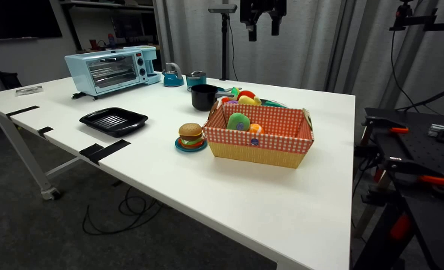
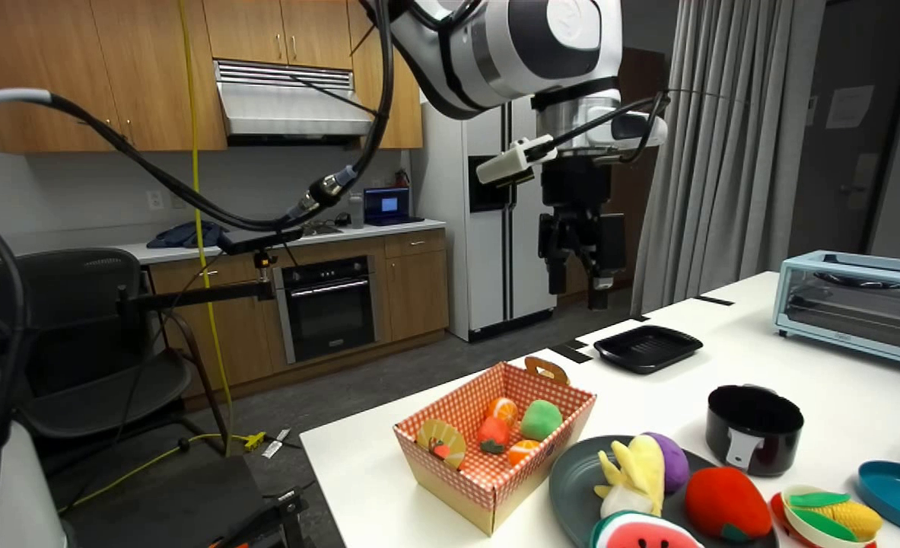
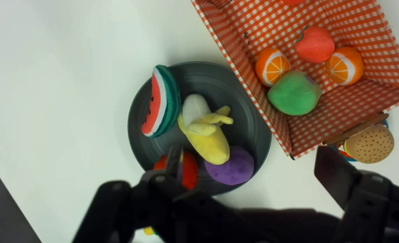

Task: Put the banana plush toy inside the box

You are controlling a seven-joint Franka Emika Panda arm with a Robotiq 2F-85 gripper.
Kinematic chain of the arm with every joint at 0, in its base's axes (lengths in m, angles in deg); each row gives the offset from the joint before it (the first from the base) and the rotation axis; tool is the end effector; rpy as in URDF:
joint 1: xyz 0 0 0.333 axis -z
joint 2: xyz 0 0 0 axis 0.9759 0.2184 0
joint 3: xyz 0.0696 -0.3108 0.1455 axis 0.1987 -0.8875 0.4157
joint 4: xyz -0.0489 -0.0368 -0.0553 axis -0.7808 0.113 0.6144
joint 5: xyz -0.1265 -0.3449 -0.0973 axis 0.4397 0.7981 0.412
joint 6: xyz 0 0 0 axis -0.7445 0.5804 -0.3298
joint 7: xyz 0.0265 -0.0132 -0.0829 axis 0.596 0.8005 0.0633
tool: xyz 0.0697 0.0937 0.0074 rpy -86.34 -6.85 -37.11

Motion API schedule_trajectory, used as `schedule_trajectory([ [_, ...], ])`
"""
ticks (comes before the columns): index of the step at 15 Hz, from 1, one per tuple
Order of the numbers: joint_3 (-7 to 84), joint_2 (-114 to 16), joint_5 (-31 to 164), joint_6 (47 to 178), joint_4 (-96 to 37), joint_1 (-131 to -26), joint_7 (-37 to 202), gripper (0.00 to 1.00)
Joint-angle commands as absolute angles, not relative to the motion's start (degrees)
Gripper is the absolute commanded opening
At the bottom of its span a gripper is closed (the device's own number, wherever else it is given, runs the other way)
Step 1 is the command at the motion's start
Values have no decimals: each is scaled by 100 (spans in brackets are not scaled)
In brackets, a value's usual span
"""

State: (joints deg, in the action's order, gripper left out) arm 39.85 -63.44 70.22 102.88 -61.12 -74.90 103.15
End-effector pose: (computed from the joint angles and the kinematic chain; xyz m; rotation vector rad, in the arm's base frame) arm 0.5248 -0.0522 0.4074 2.9600 -0.7070 -0.0129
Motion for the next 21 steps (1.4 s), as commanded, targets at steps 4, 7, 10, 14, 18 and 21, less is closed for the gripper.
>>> schedule_trajectory([
  [4,3911,-6210,7022,10417,-6087,-7499,10314,100],
  [7,3916,-6168,7068,10460,-6080,-7510,10344,100],
  [10,3901,-5959,7256,10477,-6020,-7528,10348,100],
  [14,3853,-5667,7471,10479,-5924,-7528,10196,100],
  [18,3770,-5324,7584,10492,-5722,-7501,9963,100],
  [21,3669,-5057,7577,10524,-5520,-7480,9846,100],
])
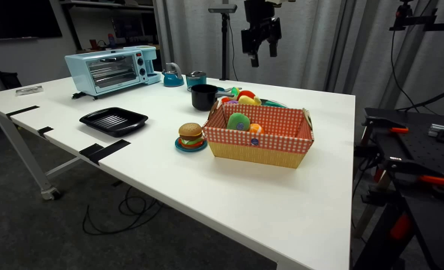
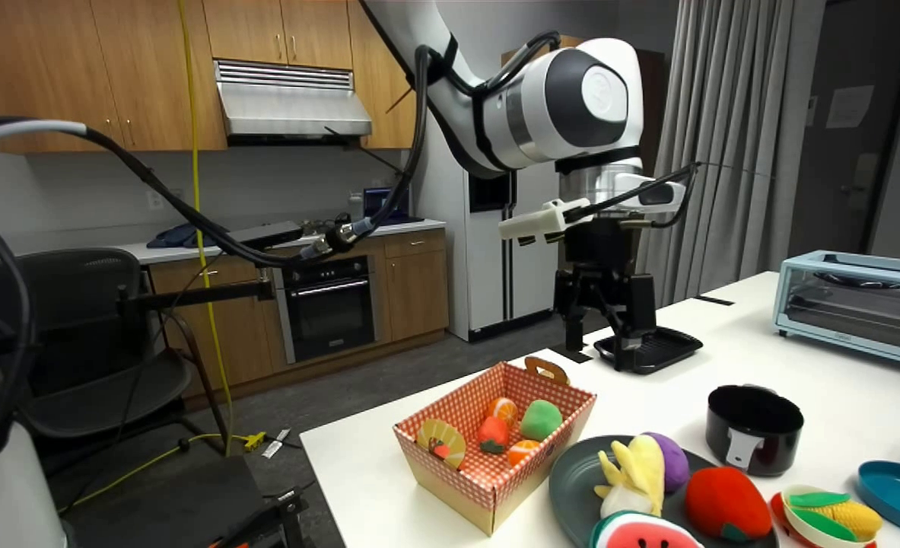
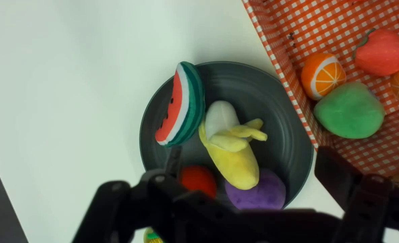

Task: Put the banana plush toy inside the box

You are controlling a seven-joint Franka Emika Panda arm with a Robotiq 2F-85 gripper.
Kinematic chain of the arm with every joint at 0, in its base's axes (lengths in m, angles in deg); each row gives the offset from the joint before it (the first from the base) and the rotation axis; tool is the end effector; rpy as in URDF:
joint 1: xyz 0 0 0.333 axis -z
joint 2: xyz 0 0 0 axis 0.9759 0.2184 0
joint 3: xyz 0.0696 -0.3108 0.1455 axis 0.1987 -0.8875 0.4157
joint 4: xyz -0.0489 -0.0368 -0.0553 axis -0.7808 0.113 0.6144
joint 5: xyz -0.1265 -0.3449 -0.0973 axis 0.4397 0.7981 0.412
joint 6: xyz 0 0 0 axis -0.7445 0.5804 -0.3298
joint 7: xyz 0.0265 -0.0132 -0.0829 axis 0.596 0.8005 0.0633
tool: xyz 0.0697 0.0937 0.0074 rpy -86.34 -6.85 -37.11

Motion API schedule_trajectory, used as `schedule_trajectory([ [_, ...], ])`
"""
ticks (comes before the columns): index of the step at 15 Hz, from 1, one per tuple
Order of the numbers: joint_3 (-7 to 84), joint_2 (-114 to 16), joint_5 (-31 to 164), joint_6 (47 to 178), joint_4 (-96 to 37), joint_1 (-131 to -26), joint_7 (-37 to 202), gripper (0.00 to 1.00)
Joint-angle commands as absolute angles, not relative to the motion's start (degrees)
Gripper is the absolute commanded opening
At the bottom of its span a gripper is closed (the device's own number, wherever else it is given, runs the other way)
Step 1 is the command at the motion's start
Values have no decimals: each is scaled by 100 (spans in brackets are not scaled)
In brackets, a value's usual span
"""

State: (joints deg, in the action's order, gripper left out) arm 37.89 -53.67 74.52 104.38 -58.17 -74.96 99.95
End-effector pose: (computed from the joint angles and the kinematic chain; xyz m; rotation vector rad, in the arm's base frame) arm 0.5481 -0.0745 0.3395 2.9050 -0.5744 -0.1421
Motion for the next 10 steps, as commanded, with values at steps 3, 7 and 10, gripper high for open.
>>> schedule_trajectory([
  [3,3580,-4748,7492,10578,-5265,-7454,9694,100],
  [7,3536,-4313,7472,10715,-4827,-7462,9382,100],
  [10,3557,-4001,7437,10817,-4500,-7492,9208,100],
])
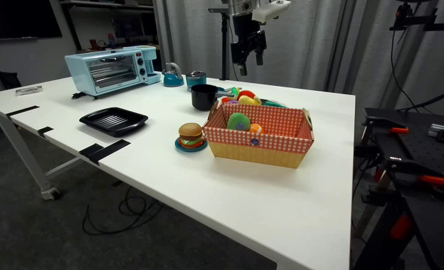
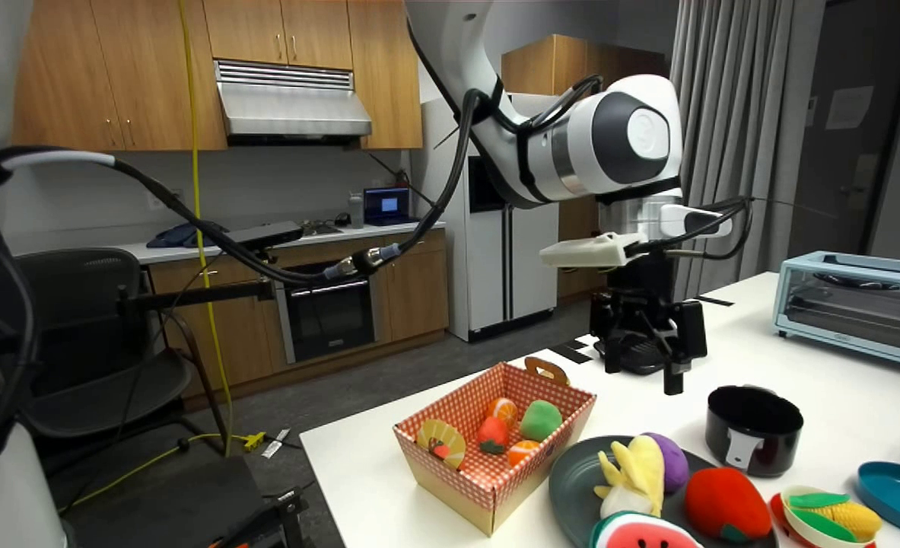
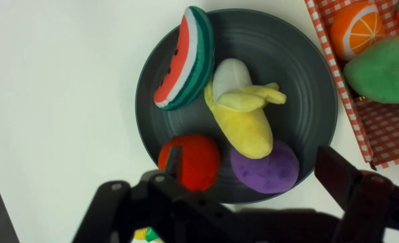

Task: Put the banana plush toy inside the box

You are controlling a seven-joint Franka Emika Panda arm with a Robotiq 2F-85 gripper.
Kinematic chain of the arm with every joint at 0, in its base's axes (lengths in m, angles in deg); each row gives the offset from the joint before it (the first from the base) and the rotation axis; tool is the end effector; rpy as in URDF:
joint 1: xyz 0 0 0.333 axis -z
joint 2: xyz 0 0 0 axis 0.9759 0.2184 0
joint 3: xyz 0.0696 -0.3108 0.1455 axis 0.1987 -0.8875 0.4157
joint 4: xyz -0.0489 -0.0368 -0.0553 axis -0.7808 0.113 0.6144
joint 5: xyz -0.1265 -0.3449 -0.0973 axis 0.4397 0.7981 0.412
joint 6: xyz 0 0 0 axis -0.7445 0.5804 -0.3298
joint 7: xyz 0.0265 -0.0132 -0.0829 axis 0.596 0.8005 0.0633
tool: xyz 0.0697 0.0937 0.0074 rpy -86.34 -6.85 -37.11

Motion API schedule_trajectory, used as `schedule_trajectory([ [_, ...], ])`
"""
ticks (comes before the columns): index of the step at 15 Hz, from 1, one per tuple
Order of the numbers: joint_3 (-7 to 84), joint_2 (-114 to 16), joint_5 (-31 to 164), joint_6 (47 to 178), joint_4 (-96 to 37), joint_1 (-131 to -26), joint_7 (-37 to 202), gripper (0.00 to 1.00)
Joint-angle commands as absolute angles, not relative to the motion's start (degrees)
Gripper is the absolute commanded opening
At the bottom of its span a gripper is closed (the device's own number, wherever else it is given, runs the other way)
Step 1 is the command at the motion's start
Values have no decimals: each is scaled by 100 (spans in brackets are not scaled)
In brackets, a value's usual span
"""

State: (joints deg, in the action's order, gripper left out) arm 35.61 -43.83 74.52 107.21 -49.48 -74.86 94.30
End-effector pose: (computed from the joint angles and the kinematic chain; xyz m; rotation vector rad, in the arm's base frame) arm 0.5977 -0.1018 0.3056 2.9096 -0.4736 -0.1131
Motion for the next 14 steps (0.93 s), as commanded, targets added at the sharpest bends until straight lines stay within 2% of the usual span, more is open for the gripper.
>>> schedule_trajectory([
  [1,3548,-3922,7454,10814,-4414,-7517,9218,100],
  [14,3524,-3315,7311,10835,-4217,-7530,9286,100],
])
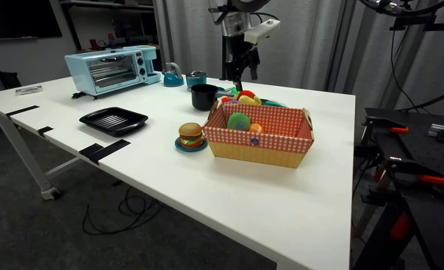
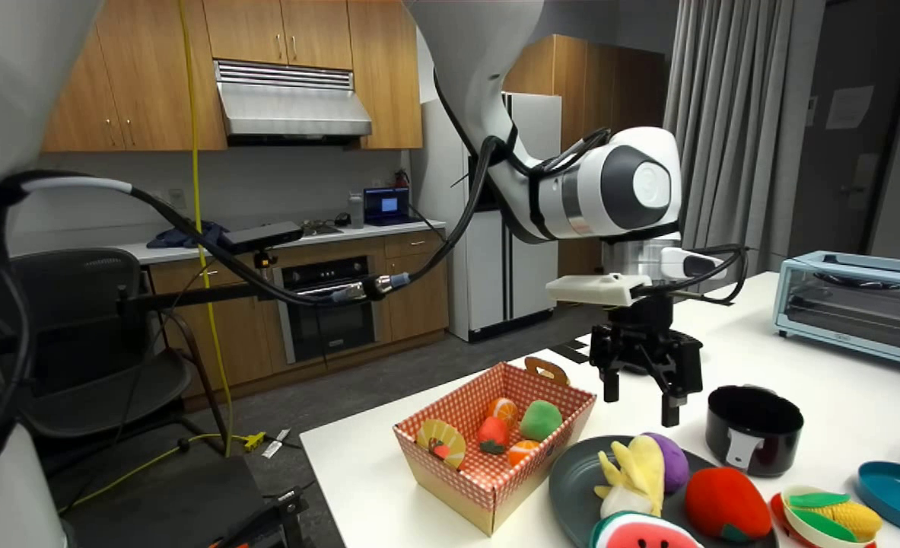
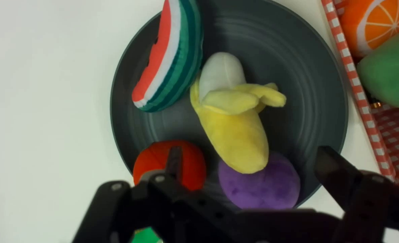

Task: Put the banana plush toy inside the box

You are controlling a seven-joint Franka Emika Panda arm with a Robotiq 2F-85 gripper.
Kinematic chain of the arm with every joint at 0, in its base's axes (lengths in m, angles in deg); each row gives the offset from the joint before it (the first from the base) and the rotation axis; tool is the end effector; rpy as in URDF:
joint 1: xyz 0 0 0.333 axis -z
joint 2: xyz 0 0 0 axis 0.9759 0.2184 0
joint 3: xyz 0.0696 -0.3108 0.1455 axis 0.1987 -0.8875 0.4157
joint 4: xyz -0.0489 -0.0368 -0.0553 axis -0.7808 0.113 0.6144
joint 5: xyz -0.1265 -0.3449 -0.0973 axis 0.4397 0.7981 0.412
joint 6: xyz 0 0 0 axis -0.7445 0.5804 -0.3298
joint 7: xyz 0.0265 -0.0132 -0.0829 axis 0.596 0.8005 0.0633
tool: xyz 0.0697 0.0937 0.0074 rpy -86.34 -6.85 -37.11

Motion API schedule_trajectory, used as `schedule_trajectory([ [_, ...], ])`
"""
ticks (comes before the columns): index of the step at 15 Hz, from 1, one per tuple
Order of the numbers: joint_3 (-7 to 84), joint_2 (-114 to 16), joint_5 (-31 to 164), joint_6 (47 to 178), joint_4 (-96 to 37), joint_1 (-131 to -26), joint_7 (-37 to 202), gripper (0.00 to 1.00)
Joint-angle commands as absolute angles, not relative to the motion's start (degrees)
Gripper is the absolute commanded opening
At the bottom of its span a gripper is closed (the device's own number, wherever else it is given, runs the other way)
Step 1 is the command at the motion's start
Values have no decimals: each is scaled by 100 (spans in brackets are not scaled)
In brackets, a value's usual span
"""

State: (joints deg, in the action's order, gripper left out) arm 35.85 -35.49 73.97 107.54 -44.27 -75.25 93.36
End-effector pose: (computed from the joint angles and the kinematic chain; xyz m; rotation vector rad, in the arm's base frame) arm 0.6220 -0.0972 0.2521 2.9067 -0.4282 -0.1847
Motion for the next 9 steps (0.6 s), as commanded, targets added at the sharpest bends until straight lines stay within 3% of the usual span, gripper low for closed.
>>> schedule_trajectory([
  [1,3507,-3250,7310,10826,-4173,-7520,9291,100],
  [3,3472,-3130,7303,10824,-4099,-7498,9292,100],
  [5,3447,-3019,7281,10821,-4033,-7473,9283,92],
  [9,3399,-2804,7309,10814,-3884,-7474,9271,100],
])
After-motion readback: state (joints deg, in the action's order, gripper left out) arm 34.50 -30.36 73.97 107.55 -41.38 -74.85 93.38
